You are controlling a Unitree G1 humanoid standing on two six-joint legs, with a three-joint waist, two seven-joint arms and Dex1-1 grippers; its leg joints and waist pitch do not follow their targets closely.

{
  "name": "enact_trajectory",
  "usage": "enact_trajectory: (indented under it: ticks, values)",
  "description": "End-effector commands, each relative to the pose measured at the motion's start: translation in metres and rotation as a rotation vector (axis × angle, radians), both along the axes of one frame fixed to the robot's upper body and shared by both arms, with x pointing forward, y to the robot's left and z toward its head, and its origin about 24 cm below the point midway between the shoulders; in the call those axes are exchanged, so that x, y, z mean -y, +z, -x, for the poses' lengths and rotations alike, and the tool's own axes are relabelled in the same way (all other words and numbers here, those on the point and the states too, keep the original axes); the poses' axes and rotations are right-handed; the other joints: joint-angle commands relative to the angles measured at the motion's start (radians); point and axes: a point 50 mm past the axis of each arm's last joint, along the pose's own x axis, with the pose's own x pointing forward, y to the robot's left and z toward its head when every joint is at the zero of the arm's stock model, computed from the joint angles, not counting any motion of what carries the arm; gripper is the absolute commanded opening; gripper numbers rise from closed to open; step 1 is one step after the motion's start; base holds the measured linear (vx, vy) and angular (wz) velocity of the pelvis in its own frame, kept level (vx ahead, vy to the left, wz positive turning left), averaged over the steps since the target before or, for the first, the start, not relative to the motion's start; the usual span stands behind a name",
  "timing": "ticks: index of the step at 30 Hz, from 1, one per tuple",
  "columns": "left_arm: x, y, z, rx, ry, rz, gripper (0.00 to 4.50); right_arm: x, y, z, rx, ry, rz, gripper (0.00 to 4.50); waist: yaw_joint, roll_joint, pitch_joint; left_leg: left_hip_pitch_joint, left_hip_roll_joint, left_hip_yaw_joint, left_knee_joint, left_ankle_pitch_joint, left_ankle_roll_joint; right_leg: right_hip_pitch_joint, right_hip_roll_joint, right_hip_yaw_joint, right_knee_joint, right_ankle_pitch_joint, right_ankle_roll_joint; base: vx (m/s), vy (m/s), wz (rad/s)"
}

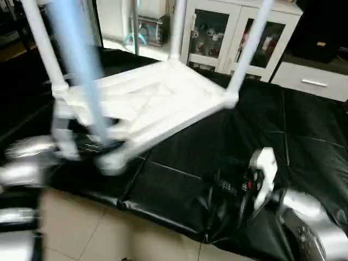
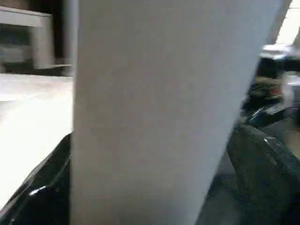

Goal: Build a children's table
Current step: Rotate table base

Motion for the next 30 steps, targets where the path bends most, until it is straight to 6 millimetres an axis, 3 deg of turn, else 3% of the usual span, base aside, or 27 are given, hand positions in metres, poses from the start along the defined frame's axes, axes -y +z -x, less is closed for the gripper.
enact_trajectory:
  ticks: [1, 2, 3, 5, 6, 7, 8, 10, 13, 16, 20, 21, 22, 24, 25, 26, 30]
  values:
    - [0.044, 0.011, -0.005, 0.05, -0.161, -0.005, 4.47, -0.003, 0.005, 0.005, 0.0, 0.065, -0.013, 3.71, -0.008, 0.012, -0.047, 0.013, 0.021, 0.004, -0.09, -0.373, -0.017, 0.032, -0.04, 0.029, -0.059, -0.299, -0.211, 0.0, 0.0, 0.0]
    - [0.061, 0.011, -0.007, 0.047, -0.205, 0.012, 4.47, -0.003, 0.005, 0.007, -0.002, 0.082, -0.02, 3.71, -0.008, 0.017, -0.048, 0.007, 0.019, 0.003, -0.09, -0.361, -0.016, 0.038, -0.04, 0.029, -0.058, -0.299, -0.208, 0.0, 0.0, 0.0]
    - [0.073, 0.011, -0.007, 0.043, -0.238, 0.024, 4.47, -0.003, 0.006, 0.008, -0.003, 0.096, -0.026, 3.71, -0.007, 0.01, -0.05, 0.005, 0.018, 0.004, -0.088, -0.342, -0.01, 0.04, -0.039, 0.028, -0.059, -0.295, -0.2, 0.0, 0.0, 0.0]
    - [0.095, 0.01, -0.009, 0.05, -0.282, 0.034, 4.47, -0.002, 0.009, 0.011, -0.006, 0.12, -0.037, 3.71, -0.01, 0.007, -0.052, 0.0, 0.017, 0.002, -0.086, -0.308, 0.004, 0.046, -0.039, 0.027, -0.057, -0.275, -0.196, 0.0, 0.0, 0.0]
    - [0.106, 0.01, -0.009, 0.05, -0.298, 0.042, 4.47, -0.002, 0.01, 0.013, -0.005, 0.128, -0.038, 3.71, -0.013, 0.017, -0.052, -0.002, 0.015, 0.002, -0.086, -0.301, 0.008, 0.047, -0.038, 0.028, -0.058, -0.268, -0.197, 0.0, 0.0, 0.0]
    - [0.137, 0.01, -0.013, 0.084, -0.293, 0.052, 4.47, 0.001, 0.011, 0.013, 0.005, 0.123, -0.025, 3.71, -0.019, 0.009, -0.054, -0.006, 0.014, 0.001, -0.084, -0.283, 0.013, 0.052, -0.037, 0.026, -0.056, -0.248, -0.201, 0.0, 0.0, 0.0]
    - [0.141, 0.011, -0.013, 0.088, -0.292, 0.053, 4.47, 0.002, 0.012, 0.013, 0.006, 0.122, -0.023, 3.71, -0.024, 0.005, -0.052, -0.01, 0.012, 0.002, -0.082, -0.279, 0.022, 0.052, -0.034, 0.025, -0.062, -0.254, -0.196, 0.0, 0.0, 0.0]
    - [0.171, 0.012, -0.016, 0.14, -0.239, 0.051, 4.47, 0.006, 0.012, 0.013, 0.018, 0.091, -0.01, 3.71, -0.022, 0.015, -0.056, -0.004, 0.013, 0.002, -0.075, -0.264, 0.036, 0.051, -0.038, 0.026, -0.063, -0.241, -0.208, 0.0, 0.0, 0.0]
    - [0.19, 0.008, -0.021, 0.167, -0.116, -0.008, 4.47, 0.008, 0.012, 0.013, 0.019, 0.075, -0.008, 3.71, -0.027, 0.008, -0.057, -0.012, 0.012, 0.0, -0.074, -0.252, 0.057, 0.057, -0.034, 0.022, -0.063, -0.235, -0.2, 0.0, 0.0, 0.0]
    - [0.195, 0.004, -0.023, 0.189, -0.054, -0.054, 4.47, 0.01, 0.011, 0.014, 0.017, 0.066, -0.002, 3.71, -0.033, 0.011, -0.055, -0.011, 0.012, -0.001, -0.073, -0.266, 0.068, 0.054, -0.034, 0.02, -0.071, -0.291, -0.183, 0.0, 0.0, 0.0]
    - [0.185, 0.003, -0.023, 0.167, -0.075, -0.031, 4.47, 0.011, 0.01, 0.014, 0.015, 0.061, -0.007, 3.71, -0.032, 0.016, -0.053, -0.007, 0.015, -0.001, -0.077, -0.281, 0.063, 0.048, -0.034, 0.021, -0.074, -0.328, -0.189, 0.0, 0.0, 0.0]
    - [0.179, 0.003, -0.023, 0.157, -0.089, -0.01, 4.47, 0.01, 0.01, 0.014, 0.015, 0.059, -0.009, 3.71, -0.031, 0.01, -0.052, -0.006, 0.015, -0.001, -0.078, -0.287, 0.063, 0.048, -0.035, 0.02, -0.073, -0.335, -0.189, 0.0, 0.0, 0.0]
    - [0.178, 0.003, -0.023, 0.157, -0.089, -0.008, 4.47, 0.01, 0.009, 0.014, 0.015, 0.059, -0.009, 3.71, -0.031, 0.012, -0.052, -0.008, 0.015, -0.001, -0.078, -0.287, 0.063, 0.048, -0.035, 0.02, -0.072, -0.335, -0.19, 0.0, 0.0, 0.0]
    - [0.156, 0.001, -0.021, 0.174, -0.116, -0.036, 4.47, 0.011, 0.008, 0.013, 0.015, 0.056, -0.009, 3.71, -0.031, 0.011, -0.051, -0.008, 0.019, -0.004, -0.082, -0.293, 0.061, 0.048, -0.038, 0.021, -0.068, -0.322, -0.199, 0.0, 0.0, 0.0]
    - [0.155, 0.001, -0.021, 0.173, -0.118, -0.041, 4.47, 0.011, 0.008, 0.013, 0.016, 0.056, -0.009, 3.71, -0.033, 0.012, -0.049, -0.011, 0.018, -0.003, -0.083, -0.295, 0.063, 0.048, -0.037, 0.021, -0.07, -0.327, -0.197, 0.0, 0.0, 0.0]
    - [0.149, -0.001, -0.019, 0.172, -0.13, -0.064, 4.47, 0.011, 0.007, 0.012, 0.016, 0.055, -0.009, 3.71, -0.034, 0.016, -0.052, -0.006, 0.018, -0.003, -0.082, -0.3, 0.059, 0.046, -0.036, 0.021, -0.068, -0.326, -0.196, 0.0, 0.0, 0.0]
    - [0.111, -0.017, -0.016, 0.173, -0.091, -0.26, 4.47, 0.018, 0.005, 0.007, 0.026, 0.024, 0.018, 3.71, -0.036, 0.02, -0.052, -0.003, 0.019, -0.002, -0.083, -0.303, 0.05, 0.042, -0.033, 0.022, -0.063, -0.294, -0.204, 0.0, 0.0, 0.0]
